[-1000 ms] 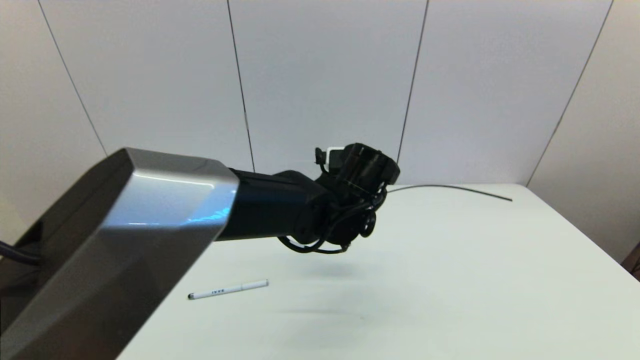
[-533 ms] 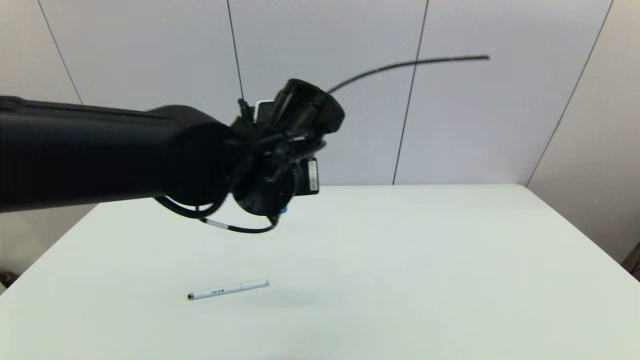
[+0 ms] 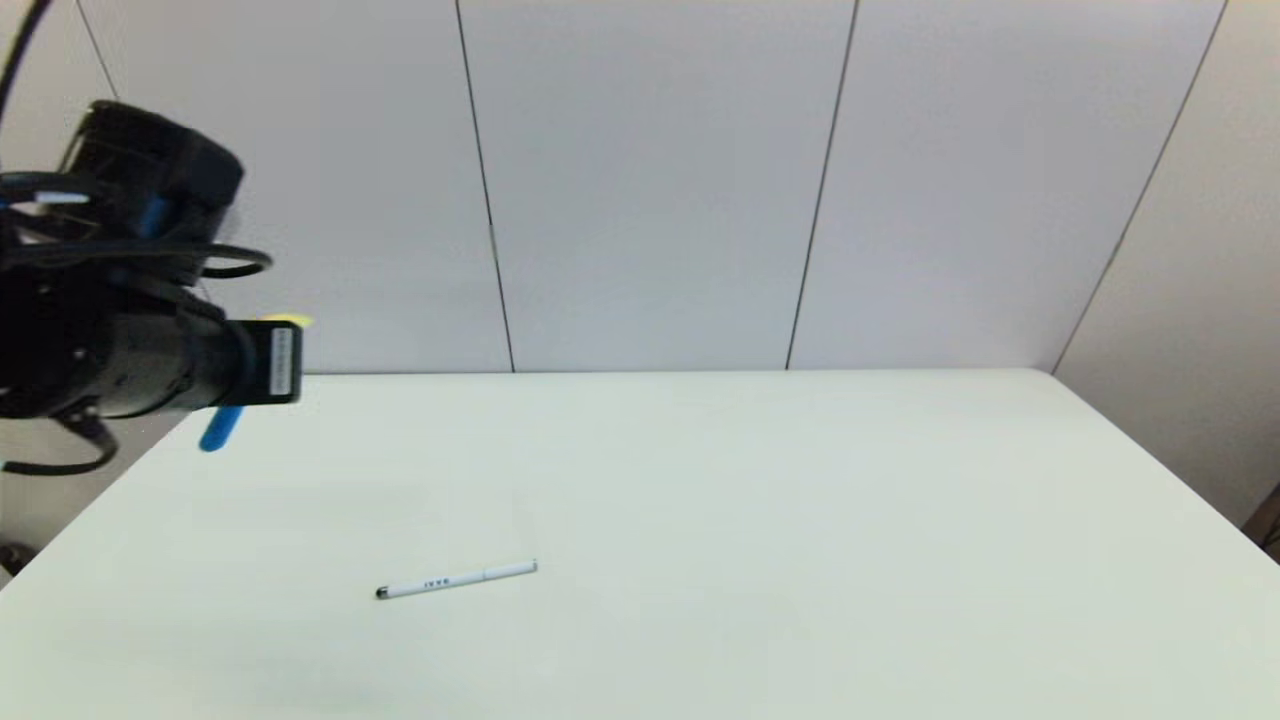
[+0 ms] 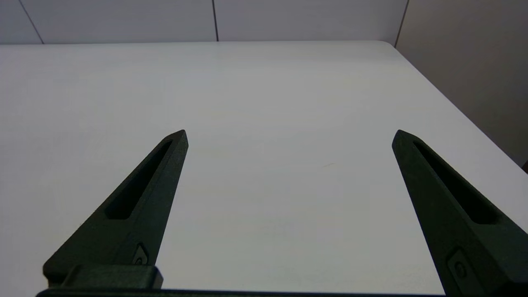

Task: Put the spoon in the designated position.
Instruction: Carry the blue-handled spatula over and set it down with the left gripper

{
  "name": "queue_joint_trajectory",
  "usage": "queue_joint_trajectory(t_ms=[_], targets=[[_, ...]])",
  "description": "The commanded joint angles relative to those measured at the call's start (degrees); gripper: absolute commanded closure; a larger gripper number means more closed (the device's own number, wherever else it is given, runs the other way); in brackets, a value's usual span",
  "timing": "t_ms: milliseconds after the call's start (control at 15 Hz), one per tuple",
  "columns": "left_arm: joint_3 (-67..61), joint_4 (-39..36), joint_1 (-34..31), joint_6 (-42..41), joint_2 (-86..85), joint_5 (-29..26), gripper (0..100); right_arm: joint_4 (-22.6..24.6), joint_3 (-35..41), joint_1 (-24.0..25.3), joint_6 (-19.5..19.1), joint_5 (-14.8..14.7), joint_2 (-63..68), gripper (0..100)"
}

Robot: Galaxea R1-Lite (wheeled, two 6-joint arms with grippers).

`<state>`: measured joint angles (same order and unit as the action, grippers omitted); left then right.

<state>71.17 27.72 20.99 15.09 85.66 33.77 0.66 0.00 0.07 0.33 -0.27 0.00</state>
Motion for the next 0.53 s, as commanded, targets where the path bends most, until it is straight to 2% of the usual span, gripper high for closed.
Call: queue_joint_trajectory(t_ms=[67,267,533], targets=[[-11.58,-2.41,-9.30,-3.31,-10.87,-18.04,100,0.04,0.09,0.01,0.02,0.00,0.00,0],[-15.80,-4.87,-13.61,-9.38,-12.80,-22.69,100,0.04,0.09,0.01,0.02,0.00,0.00,0],[-19.49,-6.63,-14.49,-12.19,-12.80,-27.62,100,0.04,0.09,0.01,0.02,0.00,0.00,0]])
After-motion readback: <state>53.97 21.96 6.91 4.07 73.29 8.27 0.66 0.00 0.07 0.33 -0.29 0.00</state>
